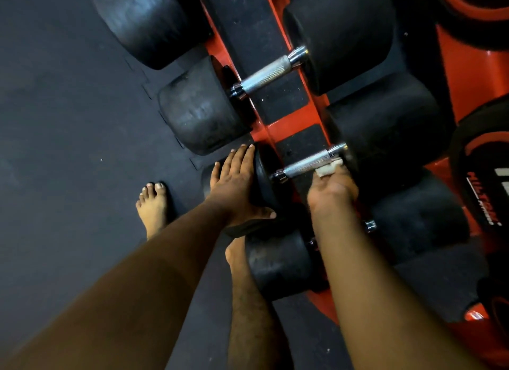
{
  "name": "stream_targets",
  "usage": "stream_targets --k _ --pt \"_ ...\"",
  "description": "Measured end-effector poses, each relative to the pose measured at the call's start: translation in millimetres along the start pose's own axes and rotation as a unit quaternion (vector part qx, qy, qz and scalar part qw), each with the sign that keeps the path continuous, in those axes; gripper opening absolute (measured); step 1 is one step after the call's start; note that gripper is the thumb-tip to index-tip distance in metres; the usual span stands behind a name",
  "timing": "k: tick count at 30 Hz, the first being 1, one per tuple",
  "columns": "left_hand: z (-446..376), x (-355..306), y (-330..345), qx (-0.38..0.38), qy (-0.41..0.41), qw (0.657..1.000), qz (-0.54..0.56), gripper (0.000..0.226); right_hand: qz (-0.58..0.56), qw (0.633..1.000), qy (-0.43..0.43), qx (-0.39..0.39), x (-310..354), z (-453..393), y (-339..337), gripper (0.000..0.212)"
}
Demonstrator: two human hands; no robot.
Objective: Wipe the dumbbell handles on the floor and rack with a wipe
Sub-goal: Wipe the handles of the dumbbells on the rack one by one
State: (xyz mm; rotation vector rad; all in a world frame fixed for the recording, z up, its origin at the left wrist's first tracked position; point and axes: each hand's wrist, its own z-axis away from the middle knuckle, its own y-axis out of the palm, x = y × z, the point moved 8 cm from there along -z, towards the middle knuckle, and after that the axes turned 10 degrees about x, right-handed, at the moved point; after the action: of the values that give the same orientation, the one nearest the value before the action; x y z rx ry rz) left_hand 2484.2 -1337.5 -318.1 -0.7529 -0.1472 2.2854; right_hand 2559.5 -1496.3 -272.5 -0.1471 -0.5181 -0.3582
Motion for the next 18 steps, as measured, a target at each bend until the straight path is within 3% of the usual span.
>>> stream_targets --k 1,4,6,10,14,18 --pt "-0.6 0.0 0.0 0.000 0.000 1.000 0.001 0.156 0.036 0.999 -0.014 -0.031 -0.2 -6.6 -6.1 0.038" --pt "-0.1 -0.9 -1.2 -0.002 -0.003 1.000 0.000 0.156 -0.020 0.997 0.025 -0.067 -34.8 -31.0 -17.6 0.011" --pt "-0.3 -0.3 -0.7 0.000 -0.002 1.000 0.000 0.156 -0.049 0.996 0.033 -0.069 -41.0 -48.2 -25.5 0.011" --pt "-0.5 1.0 1.4 -0.004 -0.001 1.000 -0.003 0.156 -0.130 0.991 -0.008 0.016 -20.5 -73.2 -23.7 0.013" --pt "0.4 0.3 -0.1 -0.009 0.000 1.000 0.001 0.156 -0.002 0.993 0.007 0.119 -31.9 -72.5 -6.5 0.007" --pt "0.1 1.6 -0.1 -0.006 0.001 1.000 0.002 0.155 -0.060 0.992 -0.031 0.106 -10.9 -84.8 -8.0 0.019"
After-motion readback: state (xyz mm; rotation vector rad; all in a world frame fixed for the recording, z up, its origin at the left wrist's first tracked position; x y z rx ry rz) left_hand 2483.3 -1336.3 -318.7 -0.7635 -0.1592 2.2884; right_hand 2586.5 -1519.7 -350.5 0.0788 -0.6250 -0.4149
